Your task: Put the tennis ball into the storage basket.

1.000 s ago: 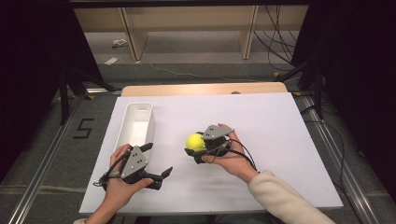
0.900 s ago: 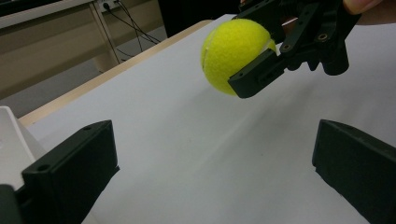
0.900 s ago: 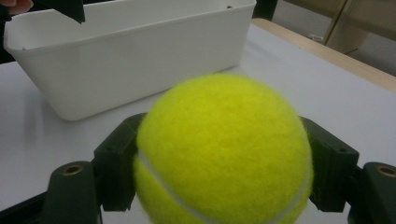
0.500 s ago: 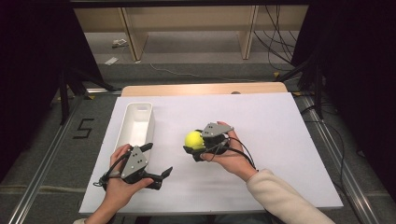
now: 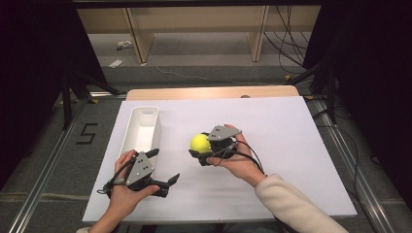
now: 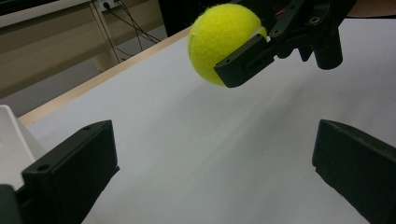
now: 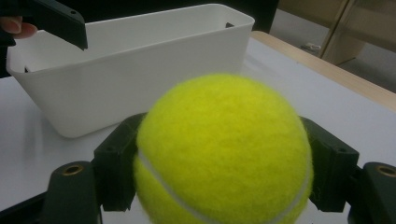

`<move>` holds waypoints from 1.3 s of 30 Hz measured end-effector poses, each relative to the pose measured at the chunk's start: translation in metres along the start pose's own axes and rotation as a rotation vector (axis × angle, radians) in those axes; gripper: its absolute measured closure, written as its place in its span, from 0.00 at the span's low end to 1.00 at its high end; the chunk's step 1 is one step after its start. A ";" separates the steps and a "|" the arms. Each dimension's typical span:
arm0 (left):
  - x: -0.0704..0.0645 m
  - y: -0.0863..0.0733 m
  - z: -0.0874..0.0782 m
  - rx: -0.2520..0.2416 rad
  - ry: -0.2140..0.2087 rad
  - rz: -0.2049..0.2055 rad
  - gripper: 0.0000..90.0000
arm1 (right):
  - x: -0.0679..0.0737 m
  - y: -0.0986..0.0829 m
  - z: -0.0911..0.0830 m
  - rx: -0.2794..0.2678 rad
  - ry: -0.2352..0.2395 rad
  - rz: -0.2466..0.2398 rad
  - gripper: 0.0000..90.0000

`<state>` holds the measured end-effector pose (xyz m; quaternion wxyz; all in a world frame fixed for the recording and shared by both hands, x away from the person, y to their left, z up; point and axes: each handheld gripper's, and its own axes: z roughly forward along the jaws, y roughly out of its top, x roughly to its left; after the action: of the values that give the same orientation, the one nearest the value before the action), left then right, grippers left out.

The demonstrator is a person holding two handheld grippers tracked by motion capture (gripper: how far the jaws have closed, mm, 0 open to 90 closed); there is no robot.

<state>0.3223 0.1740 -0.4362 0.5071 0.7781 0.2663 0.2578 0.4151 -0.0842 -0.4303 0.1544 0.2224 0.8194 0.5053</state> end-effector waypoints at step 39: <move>-0.001 0.000 0.001 0.002 -0.011 -0.005 0.00 | 0.004 0.015 0.011 -0.031 0.011 -0.014 0.29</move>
<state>0.3225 0.1728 -0.4372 0.5084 0.7794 0.2655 0.2520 0.4204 -0.0680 -0.4215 0.1570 0.2114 0.8138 0.5181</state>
